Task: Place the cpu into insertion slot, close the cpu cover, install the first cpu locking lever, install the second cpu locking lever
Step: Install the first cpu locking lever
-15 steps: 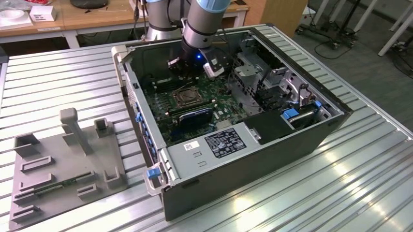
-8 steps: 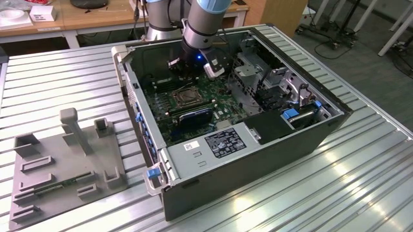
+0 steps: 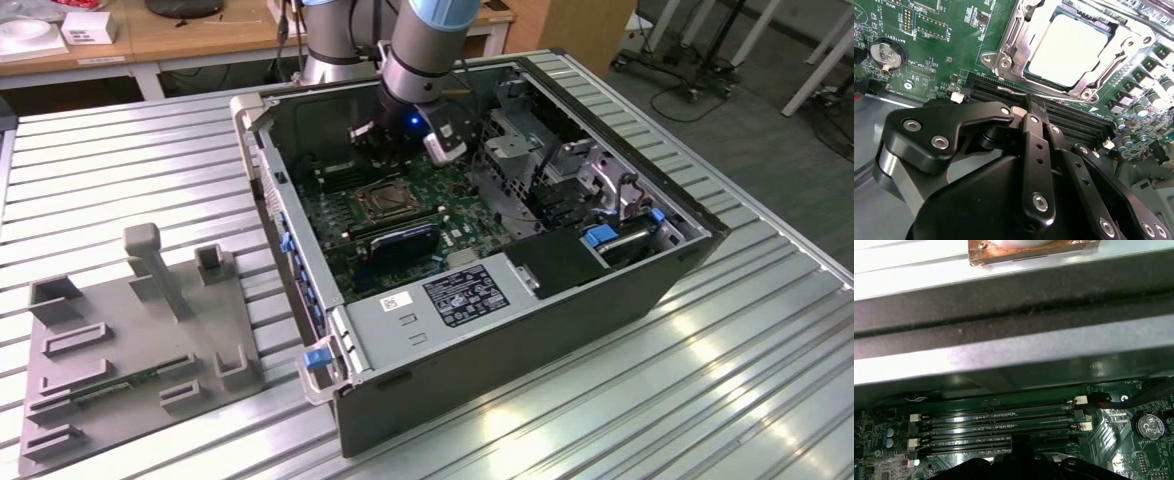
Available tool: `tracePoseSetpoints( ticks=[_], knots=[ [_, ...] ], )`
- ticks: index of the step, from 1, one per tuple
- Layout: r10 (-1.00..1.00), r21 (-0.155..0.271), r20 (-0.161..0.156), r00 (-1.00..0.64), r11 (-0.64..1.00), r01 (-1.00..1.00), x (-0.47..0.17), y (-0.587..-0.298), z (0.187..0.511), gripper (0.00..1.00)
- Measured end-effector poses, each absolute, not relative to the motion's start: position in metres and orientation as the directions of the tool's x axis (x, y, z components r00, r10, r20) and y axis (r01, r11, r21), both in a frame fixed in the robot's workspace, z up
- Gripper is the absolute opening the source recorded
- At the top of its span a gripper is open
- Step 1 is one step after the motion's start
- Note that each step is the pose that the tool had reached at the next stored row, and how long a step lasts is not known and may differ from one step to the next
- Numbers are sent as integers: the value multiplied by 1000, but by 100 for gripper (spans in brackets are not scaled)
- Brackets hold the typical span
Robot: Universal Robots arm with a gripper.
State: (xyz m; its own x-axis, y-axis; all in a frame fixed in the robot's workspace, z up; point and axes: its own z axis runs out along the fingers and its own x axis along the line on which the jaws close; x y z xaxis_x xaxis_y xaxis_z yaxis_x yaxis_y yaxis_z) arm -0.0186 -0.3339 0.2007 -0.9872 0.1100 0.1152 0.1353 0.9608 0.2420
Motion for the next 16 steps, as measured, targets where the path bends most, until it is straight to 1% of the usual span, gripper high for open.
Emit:
tracePoseSetpoints(
  ticks=[16],
  knots=[
    [110, 242, 115, -987, 961, 135, -18, -337, 195, 11]
  ],
)
